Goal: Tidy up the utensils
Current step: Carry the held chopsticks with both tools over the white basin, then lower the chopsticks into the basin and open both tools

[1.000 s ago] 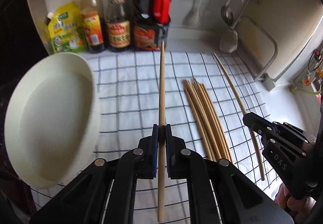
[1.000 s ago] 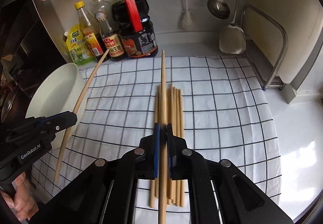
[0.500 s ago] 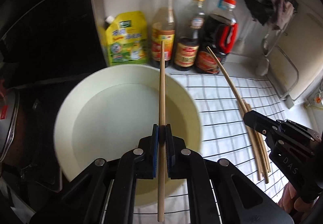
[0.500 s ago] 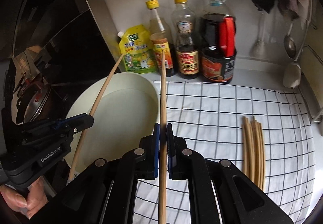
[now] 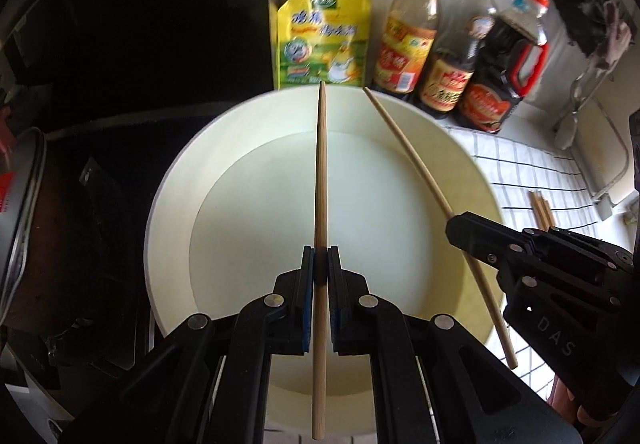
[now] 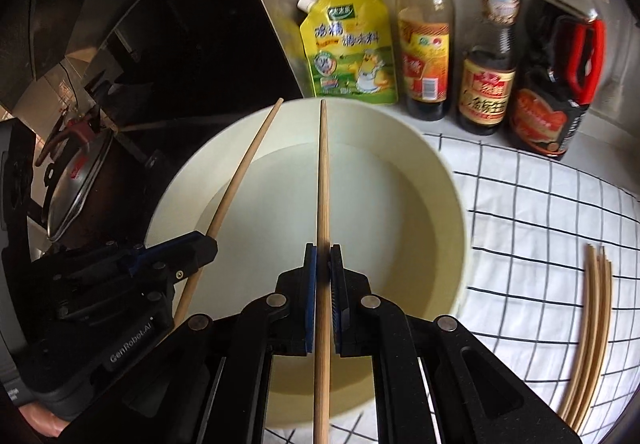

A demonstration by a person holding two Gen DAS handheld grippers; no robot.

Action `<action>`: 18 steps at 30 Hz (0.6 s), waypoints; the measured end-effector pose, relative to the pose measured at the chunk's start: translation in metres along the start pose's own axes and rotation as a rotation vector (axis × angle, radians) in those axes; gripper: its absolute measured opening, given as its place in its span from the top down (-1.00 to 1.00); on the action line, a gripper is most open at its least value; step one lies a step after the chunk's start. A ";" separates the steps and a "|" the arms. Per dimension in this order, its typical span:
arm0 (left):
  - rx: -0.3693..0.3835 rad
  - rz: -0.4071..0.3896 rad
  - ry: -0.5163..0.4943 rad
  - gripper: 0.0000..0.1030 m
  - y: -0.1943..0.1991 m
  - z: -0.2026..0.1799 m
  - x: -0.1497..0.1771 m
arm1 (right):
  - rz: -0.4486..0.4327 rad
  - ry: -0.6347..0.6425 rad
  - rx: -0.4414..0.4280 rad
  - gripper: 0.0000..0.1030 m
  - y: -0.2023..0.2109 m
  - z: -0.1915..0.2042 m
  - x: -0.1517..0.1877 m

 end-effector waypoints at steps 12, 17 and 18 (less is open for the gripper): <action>-0.018 0.104 0.013 0.85 -0.048 0.015 0.002 | 0.116 -0.021 0.026 0.87 -0.057 -0.008 0.007; -0.022 0.131 0.026 0.85 -0.055 0.018 0.005 | 0.130 -0.029 0.033 0.87 -0.063 -0.012 0.008; -0.024 0.130 0.028 0.85 -0.054 0.018 0.005 | 0.127 -0.026 0.035 0.87 -0.063 -0.012 0.009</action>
Point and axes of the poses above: each gripper's, at about its wrist camera, not at the fingertips, and y roughly against the way its jaws point, z to its left, x to its underside, the point moved 6 cm from there along -y, roughly the way its jaws point, and after that the axes turned 1 degree about y, right-handed, at the moved point
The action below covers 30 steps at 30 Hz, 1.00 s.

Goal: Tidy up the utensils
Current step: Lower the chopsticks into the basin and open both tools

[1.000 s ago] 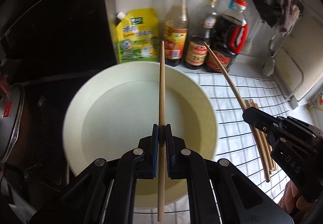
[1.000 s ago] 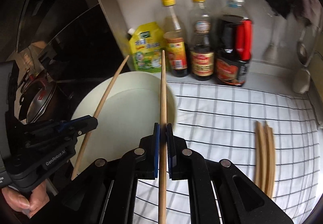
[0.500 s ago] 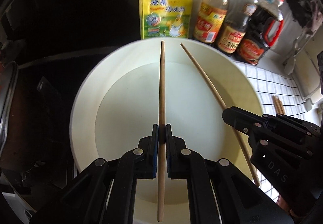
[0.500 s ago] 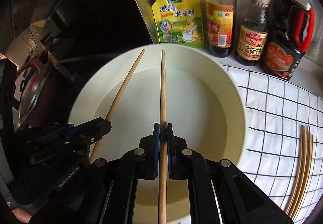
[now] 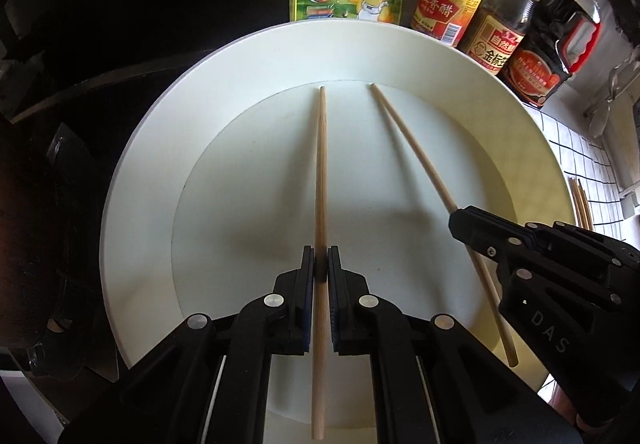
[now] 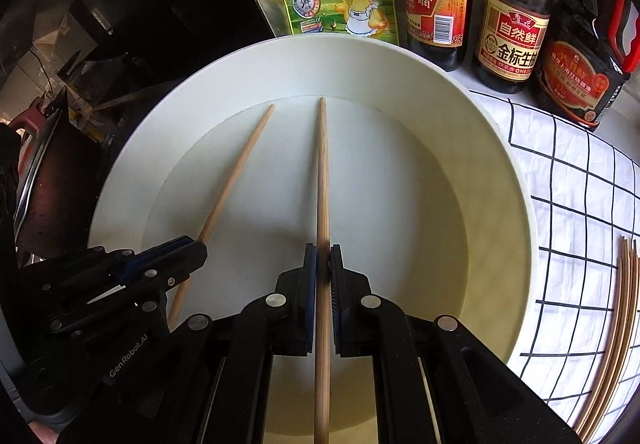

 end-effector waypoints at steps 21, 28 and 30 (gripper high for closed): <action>-0.049 -0.117 0.074 -0.36 0.041 0.022 0.003 | -0.084 0.054 0.056 0.37 0.044 0.007 0.017; -0.062 -0.156 0.056 -0.48 0.059 0.014 0.014 | -0.142 0.062 0.064 0.26 0.068 0.008 0.032; -0.059 -0.165 0.047 -0.48 0.065 0.008 0.017 | -0.156 0.060 0.071 0.24 0.077 0.006 0.037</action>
Point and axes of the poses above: each gripper's, at about its wrist camera, not at the fingertips, and y roughly against the way its jaws point, z to its left, x to its underside, the point moved 6 cm from there along -y, roughly the way its jaws point, and after that the axes turned 1 degree about y, right-handed, at the moved point
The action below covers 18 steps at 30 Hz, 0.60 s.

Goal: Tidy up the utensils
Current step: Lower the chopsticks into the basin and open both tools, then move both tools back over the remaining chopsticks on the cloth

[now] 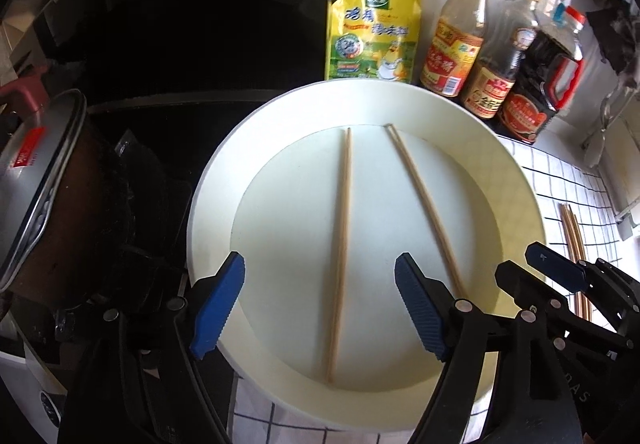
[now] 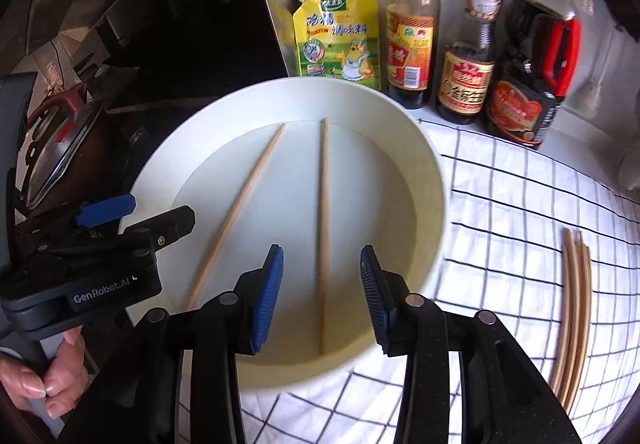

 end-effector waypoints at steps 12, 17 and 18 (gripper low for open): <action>0.041 -0.026 -0.072 -0.52 0.029 -0.048 0.021 | -0.039 -0.057 0.036 0.11 0.050 -0.041 0.041; 0.046 -0.034 -0.102 -0.52 0.038 -0.073 0.031 | -0.052 -0.097 0.058 0.06 0.067 -0.068 0.060; 0.047 -0.035 -0.106 -0.52 0.039 -0.077 0.033 | -0.053 -0.105 0.063 0.06 0.070 -0.074 0.064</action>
Point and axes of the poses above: each gripper's, at about its wrist camera, not at the fingertips, and y roughly against the way its jaws point, z to its left, x to its underside, the point moved 6 cm from there along -y, roughly the way its jaws point, and after that the axes turned 1 degree about y, right-handed, at the moved point
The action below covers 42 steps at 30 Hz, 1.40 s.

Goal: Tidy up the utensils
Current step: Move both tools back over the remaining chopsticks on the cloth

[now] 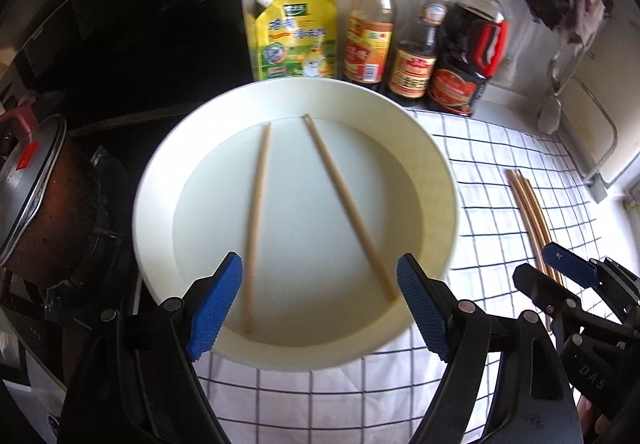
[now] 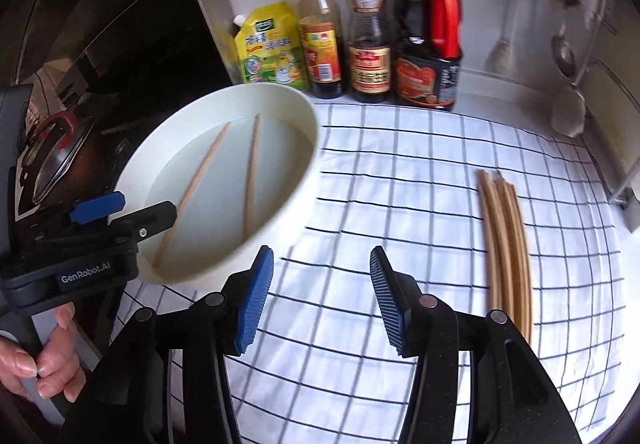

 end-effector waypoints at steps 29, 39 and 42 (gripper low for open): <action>0.019 0.083 -0.137 -0.53 -0.022 -0.167 0.017 | 0.029 -0.162 0.113 -0.03 0.026 -0.188 0.043; 0.027 0.137 -0.160 -0.56 -0.060 -0.209 0.021 | 0.070 -0.208 0.134 -0.03 0.000 -0.231 0.059; 0.043 0.150 -0.158 -0.57 -0.070 -0.220 0.025 | 0.088 -0.197 0.130 -0.03 -0.011 -0.233 0.065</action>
Point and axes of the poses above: each gripper's, at about its wrist camera, not at the fingertips, and y roughly against the way its jaws point, z to its left, x to its underside, the point moved 6 cm from there along -y, roughly the way its jaws point, and after that the axes turned 1 degree about y, right-handed, at the moved point
